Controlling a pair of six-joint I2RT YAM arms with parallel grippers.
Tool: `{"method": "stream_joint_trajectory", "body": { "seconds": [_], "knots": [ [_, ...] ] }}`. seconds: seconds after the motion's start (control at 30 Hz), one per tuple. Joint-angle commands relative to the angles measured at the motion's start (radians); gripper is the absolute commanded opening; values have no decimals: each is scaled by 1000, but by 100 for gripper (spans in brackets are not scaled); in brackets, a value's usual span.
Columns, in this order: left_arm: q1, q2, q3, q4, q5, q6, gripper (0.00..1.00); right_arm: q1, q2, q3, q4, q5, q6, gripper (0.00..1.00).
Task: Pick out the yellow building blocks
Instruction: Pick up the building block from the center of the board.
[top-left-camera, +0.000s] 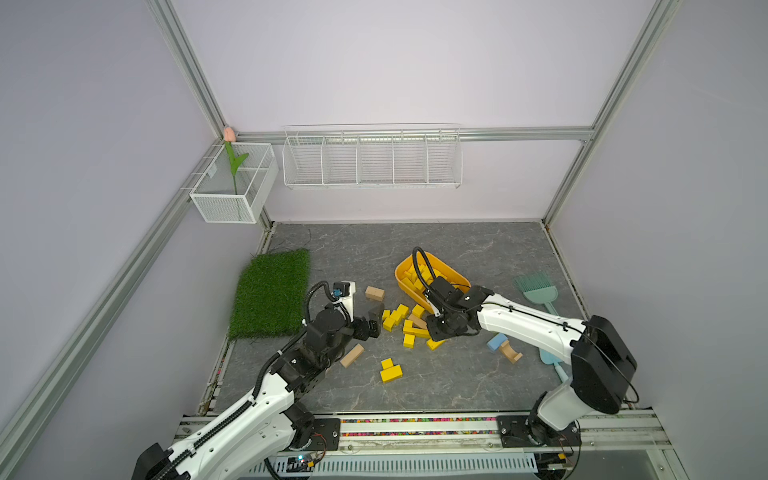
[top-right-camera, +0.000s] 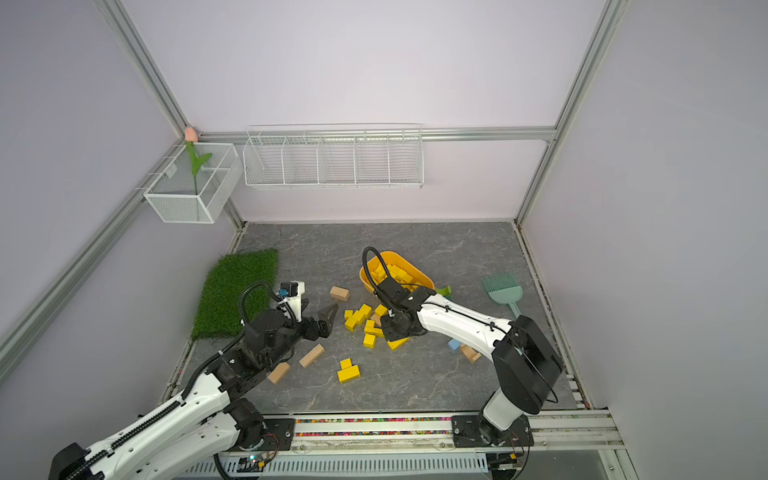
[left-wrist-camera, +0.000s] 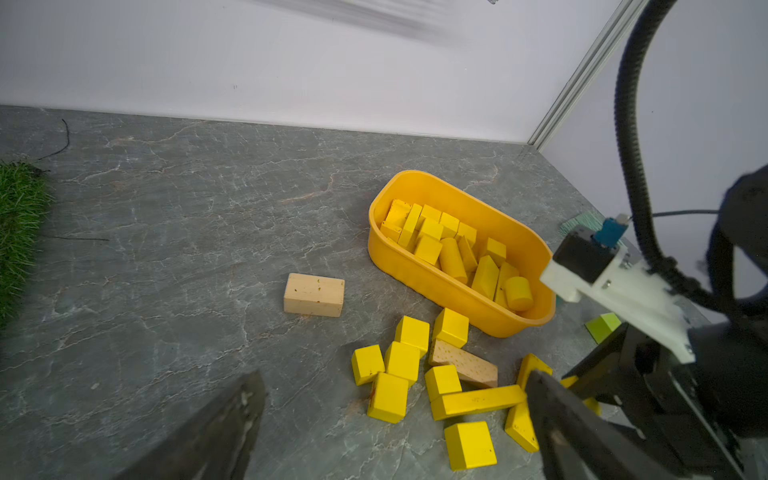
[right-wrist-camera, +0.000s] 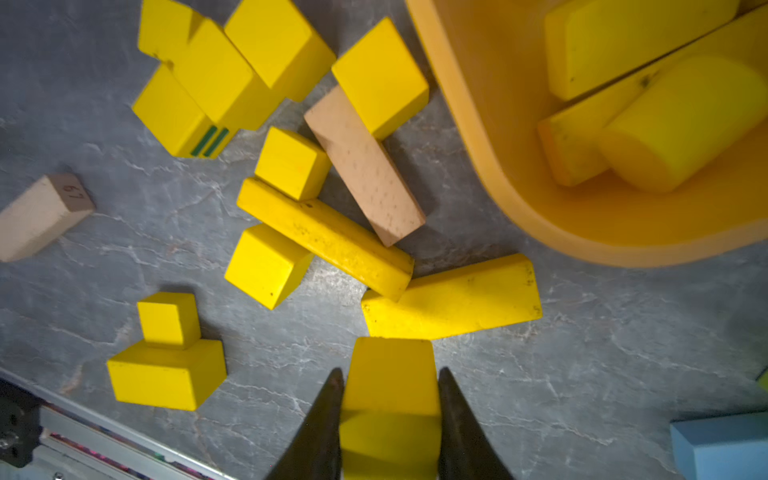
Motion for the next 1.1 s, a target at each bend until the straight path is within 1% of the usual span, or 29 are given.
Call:
{"method": "stream_joint_trajectory", "body": {
  "seconds": [0.0,0.13,0.17,0.27,0.5,0.63,0.8,0.93,1.07],
  "knots": [
    [6,-16,2,4,-6,-16,100,-51,-25,52,-62,-21,-41,24],
    [6,-16,-5,4,-9,-14,100,-113,-12,137,-100,-31,-78,25],
    [6,-43,-5,4,-9,-16,100,-127,-4,159,-110,-32,-87,25],
    [6,-44,-5,5,-9,-17,100,-181,33,226,-128,-51,-106,25],
    [7,-47,-9,6,-8,-16,100,-277,178,361,-145,-93,-131,25],
    [7,-58,-14,8,-10,-18,100,-302,259,427,-146,-103,-133,24],
    [9,-51,-13,10,-8,-16,100,-311,328,471,-126,-136,-105,23],
    [11,-47,-11,11,-5,-17,100,-310,368,474,-92,-232,-76,24],
    [11,-52,-13,11,-4,-16,100,-311,395,464,-79,-245,-48,24]
  ]
}}
